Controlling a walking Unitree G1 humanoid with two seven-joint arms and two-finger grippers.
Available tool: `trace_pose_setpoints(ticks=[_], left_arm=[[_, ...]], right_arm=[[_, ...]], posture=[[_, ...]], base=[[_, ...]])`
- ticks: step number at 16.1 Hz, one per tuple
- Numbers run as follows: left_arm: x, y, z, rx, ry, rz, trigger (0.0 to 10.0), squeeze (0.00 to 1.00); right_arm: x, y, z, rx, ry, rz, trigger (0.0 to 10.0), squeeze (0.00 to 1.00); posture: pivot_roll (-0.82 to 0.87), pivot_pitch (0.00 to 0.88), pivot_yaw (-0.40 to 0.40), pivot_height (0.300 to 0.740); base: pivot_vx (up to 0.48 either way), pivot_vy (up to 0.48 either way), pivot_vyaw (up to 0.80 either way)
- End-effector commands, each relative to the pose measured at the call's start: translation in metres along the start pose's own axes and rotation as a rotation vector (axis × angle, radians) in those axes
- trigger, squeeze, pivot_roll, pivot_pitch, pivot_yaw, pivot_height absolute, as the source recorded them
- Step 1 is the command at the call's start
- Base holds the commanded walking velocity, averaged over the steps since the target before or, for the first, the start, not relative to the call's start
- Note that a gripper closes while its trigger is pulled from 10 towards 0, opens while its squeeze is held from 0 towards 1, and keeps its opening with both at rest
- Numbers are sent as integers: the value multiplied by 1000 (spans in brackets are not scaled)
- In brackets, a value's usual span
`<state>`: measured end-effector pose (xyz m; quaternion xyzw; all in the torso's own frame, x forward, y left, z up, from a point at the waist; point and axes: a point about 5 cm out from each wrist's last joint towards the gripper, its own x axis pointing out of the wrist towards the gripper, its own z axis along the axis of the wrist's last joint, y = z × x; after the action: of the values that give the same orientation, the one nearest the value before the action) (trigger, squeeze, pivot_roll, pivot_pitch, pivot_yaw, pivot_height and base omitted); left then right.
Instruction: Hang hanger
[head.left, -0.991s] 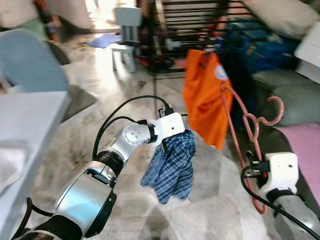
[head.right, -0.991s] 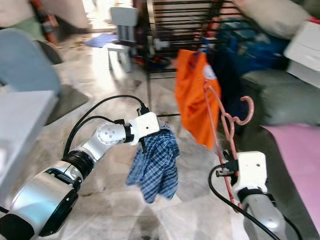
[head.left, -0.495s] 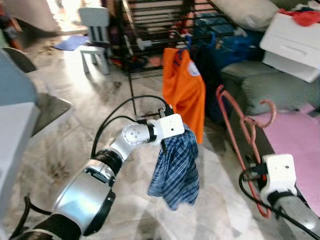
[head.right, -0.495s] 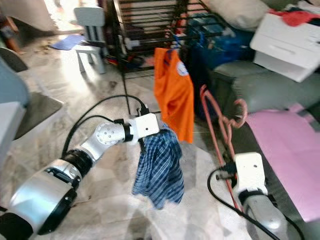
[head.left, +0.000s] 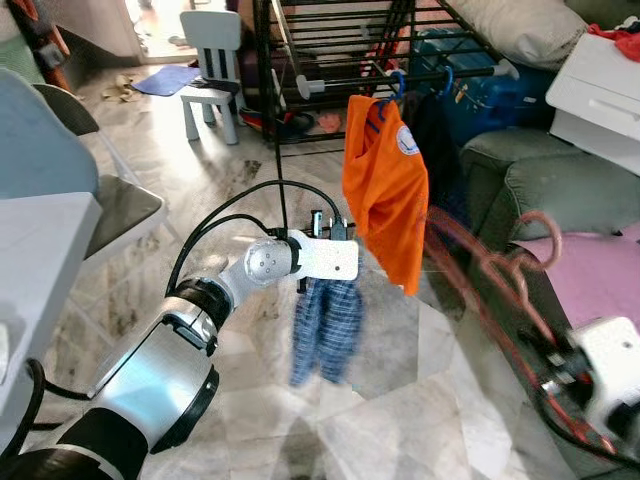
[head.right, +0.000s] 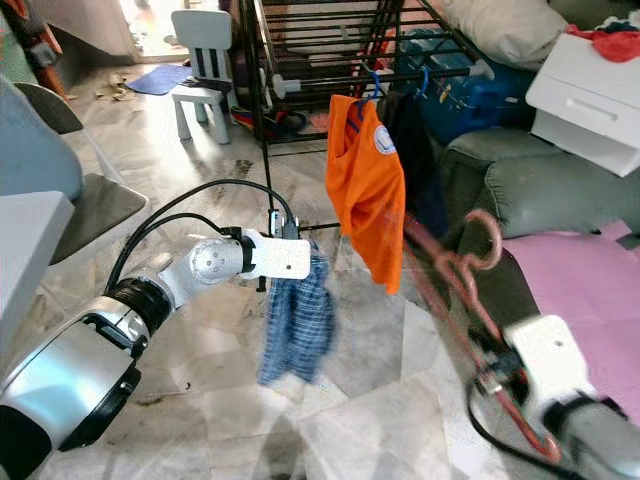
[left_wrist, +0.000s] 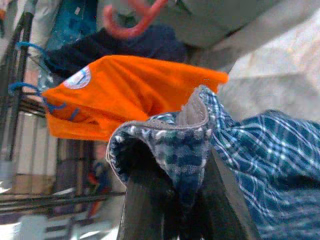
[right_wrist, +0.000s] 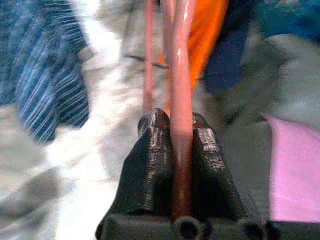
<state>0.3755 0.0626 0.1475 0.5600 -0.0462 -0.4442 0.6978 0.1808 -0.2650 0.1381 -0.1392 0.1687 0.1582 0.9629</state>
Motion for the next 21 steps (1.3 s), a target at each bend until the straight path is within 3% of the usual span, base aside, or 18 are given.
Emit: trace_pose_setpoints(ticks=[1, 7, 10, 12, 14, 16, 19, 21], left_arm=[[-2, 13, 1, 68, 10, 23, 10000, 0], [0, 12, 10, 83, -53, 25, 10000, 0], [-1, 14, 23, 125, -171, 37, 10000, 0], [-3, 11, 22, 140, -180, 11, 10000, 0], [-4, 7, 6, 121, -63, -27, 10000, 0], [-5, 9, -6, -29, 27, 37, 10000, 0], [-5, -8, -5, -8, -39, -36, 10000, 0], [-7, -21, -7, 27, -47, -119, 10000, 0]], right_arm=[[-8, 1, 10, 2, -24, 62, 10000, 0], [-34, 24, 1, 66, 65, 327, 10000, 0], [-36, 27, 0, 75, 77, 349, 10000, 0], [-36, 25, 1, 62, 78, 350, 10000, 0], [-38, 19, -2, 29, 116, 333, 10000, 0], [-37, 15, -11, -11, 169, 298, 10000, 0], [-38, 17, -12, -21, 177, 307, 10000, 0], [-42, 4, -14, -83, 216, 263, 10000, 0]], posture=[[-76, 0, 14, 740], [-81, 0, 19, 740], [-76, 0, 16, 740], [-72, 0, 16, 740], [-72, 0, 15, 740], [-75, 0, 17, 740], [-75, 0, 13, 740], [-73, 0, 12, 740]], base=[[0, 0, 0], [0, 0, 0], [0, 0, 0], [0, 0, 0], [0, 0, 0], [0, 0, 0], [0, 0, 0], [0, 0, 0]])
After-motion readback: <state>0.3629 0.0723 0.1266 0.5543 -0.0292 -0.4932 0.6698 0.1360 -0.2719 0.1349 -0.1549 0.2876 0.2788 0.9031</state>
